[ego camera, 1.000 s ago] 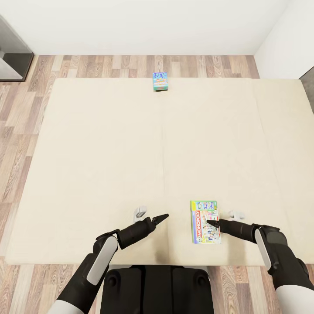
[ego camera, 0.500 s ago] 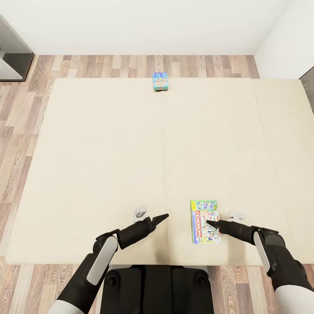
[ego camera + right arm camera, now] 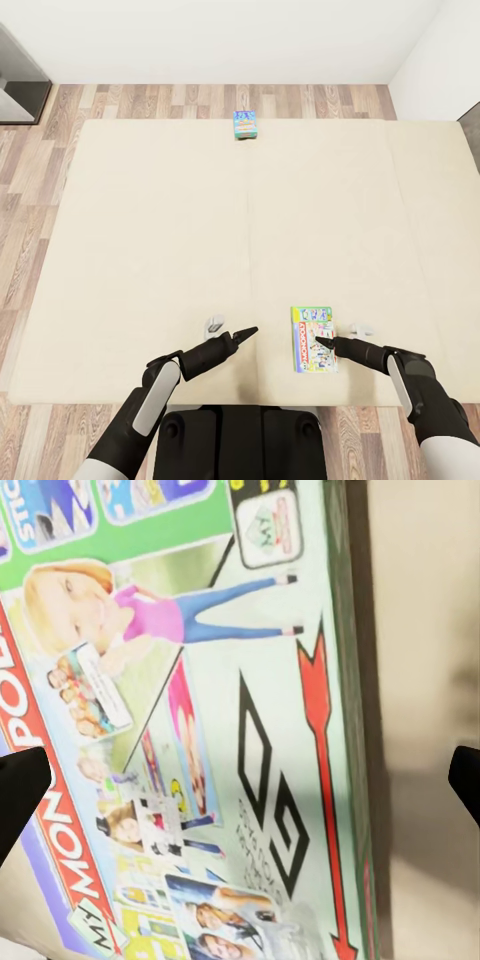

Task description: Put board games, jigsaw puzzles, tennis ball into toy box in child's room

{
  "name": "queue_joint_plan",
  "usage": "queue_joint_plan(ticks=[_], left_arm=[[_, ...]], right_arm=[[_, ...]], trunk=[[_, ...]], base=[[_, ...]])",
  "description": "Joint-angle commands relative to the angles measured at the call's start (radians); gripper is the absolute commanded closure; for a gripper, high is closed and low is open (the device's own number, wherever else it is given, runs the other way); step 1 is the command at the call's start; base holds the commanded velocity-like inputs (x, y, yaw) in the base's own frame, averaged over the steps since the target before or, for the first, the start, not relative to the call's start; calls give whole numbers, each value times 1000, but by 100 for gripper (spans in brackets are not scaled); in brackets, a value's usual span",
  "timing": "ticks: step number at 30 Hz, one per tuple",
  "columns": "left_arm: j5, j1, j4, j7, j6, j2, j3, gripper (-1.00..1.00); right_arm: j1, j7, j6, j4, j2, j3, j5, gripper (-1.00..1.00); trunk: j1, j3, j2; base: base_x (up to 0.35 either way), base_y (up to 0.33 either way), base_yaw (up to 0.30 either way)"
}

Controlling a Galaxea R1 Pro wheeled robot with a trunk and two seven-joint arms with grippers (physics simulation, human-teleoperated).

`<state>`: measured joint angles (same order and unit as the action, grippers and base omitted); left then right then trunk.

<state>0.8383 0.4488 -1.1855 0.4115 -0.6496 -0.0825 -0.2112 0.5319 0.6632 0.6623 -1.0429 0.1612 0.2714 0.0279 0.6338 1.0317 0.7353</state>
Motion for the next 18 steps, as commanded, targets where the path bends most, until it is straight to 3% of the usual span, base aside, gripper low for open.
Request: queue_joint_plan(ticks=[1,18], left_arm=[[5,0,0,0,-7,0,1,-100],[5,0,0,0,-7,0,1,-100]], right_arm=[[0,3,7,0,0,2,3,-100],[0,3,2,1,0,2,4,-100]], trunk=[[0,1,1],[0,1,1]], base=[[0,0,0],[0,0,0]])
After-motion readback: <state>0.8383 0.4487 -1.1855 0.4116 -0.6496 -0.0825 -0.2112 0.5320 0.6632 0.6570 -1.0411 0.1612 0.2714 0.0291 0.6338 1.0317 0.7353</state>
